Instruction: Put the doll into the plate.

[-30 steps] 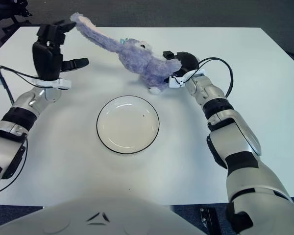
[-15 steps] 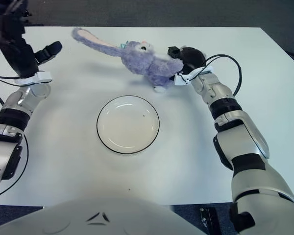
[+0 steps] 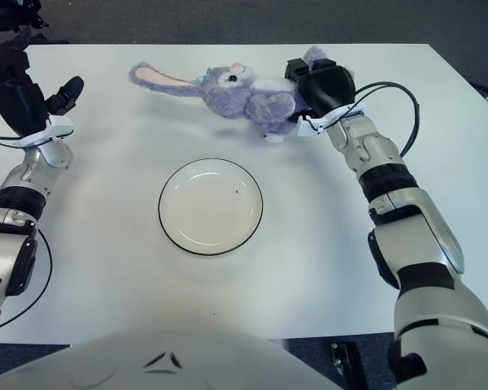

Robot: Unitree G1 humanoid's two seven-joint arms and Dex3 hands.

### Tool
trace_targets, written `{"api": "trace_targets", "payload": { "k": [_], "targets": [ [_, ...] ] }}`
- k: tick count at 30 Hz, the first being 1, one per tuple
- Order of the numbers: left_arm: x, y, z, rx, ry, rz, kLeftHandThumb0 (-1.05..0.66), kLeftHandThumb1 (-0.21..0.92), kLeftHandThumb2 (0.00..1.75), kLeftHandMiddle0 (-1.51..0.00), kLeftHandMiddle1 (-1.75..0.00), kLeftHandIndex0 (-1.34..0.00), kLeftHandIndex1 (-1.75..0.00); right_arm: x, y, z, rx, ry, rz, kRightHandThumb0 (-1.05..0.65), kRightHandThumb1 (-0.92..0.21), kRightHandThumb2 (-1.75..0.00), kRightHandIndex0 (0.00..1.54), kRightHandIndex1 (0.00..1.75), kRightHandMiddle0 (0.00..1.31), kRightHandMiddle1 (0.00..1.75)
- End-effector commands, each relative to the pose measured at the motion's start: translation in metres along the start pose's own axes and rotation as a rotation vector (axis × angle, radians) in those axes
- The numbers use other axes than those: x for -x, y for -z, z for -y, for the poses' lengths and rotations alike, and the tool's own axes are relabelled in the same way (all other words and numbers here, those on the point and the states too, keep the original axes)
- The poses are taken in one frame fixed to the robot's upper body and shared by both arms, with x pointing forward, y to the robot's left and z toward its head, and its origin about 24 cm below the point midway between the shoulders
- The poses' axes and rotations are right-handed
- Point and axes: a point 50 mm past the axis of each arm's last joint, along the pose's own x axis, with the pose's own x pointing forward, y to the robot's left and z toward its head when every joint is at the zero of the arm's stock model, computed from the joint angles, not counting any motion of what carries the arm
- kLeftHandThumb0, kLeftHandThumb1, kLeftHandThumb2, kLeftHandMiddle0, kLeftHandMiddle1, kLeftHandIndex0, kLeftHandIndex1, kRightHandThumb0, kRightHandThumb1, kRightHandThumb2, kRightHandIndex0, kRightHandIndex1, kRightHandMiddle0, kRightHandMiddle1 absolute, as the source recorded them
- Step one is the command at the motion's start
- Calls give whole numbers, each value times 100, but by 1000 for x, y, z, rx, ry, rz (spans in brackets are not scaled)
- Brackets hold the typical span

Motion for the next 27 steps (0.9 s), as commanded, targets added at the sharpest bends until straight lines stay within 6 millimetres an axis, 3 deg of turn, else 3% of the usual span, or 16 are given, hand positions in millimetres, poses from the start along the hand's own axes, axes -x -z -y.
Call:
{"api": "trace_targets", "payload": {
  "k": [1, 20, 27],
  "targets": [
    [-1, -8, 6, 44, 32, 0, -46, 92, 46, -49, -33, -21, -72, 3, 2, 8, 18, 21, 1, 0, -37, -122, 62, 161, 37, 175],
    [4, -16, 16, 147, 167, 18, -45, 92, 46, -43, -25, -20, -67, 3, -8, 17, 19, 105, 56, 0, -37, -122, 61, 163, 36, 175],
    [3, -18, 22, 295, 283, -61, -45, 92, 46, -43, -23, -19, -66, 3, -8, 19, -26, 159, 85, 0, -37, -123, 60, 165, 36, 175]
  ]
}}
